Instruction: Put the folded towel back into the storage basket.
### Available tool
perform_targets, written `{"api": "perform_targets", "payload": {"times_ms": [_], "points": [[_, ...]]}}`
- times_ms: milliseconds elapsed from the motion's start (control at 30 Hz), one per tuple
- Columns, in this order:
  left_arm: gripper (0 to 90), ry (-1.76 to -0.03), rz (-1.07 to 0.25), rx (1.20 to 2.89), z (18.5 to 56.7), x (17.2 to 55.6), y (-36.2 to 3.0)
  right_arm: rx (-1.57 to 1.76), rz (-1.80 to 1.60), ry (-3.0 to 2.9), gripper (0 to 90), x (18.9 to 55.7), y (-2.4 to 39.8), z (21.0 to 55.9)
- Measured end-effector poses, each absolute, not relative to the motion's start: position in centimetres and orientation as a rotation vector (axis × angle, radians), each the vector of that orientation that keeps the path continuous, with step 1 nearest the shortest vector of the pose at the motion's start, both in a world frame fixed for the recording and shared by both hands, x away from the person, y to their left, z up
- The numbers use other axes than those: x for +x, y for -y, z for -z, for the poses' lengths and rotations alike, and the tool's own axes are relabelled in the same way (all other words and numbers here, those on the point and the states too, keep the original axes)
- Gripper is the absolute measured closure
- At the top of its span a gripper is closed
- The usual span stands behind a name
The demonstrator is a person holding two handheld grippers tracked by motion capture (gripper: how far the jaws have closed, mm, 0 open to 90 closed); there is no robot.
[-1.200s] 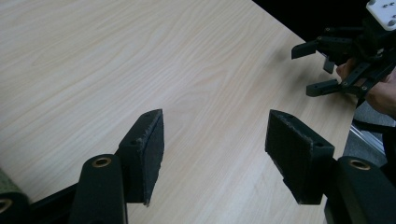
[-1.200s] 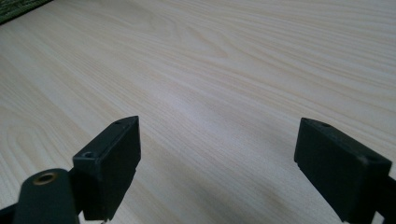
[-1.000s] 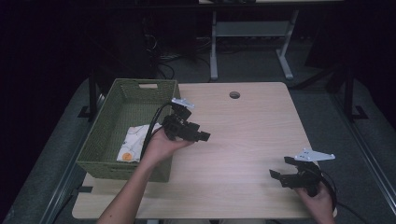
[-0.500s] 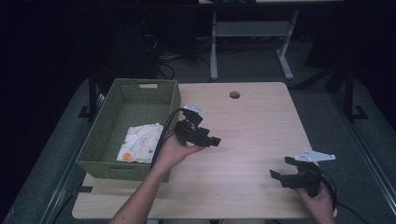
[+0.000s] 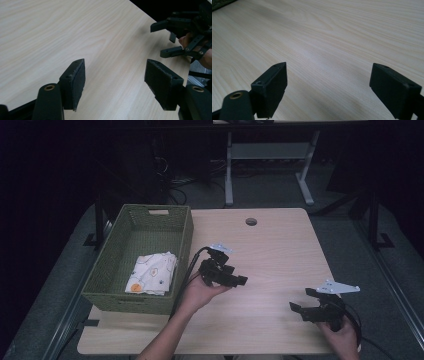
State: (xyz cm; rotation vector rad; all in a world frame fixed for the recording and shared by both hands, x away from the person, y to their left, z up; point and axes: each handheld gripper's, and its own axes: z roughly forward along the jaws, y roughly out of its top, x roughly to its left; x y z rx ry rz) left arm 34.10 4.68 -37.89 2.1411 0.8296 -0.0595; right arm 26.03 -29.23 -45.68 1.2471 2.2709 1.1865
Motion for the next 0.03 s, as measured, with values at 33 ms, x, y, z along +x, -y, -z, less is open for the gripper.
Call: {"api": "perform_targets", "payload": {"times_ms": [33], "points": [[31.4,-0.822,0.051,2.142,38.02,33.77,-4.43,1.241,-1.187,-2.268,14.3,26.02,29.22,45.66]]}}
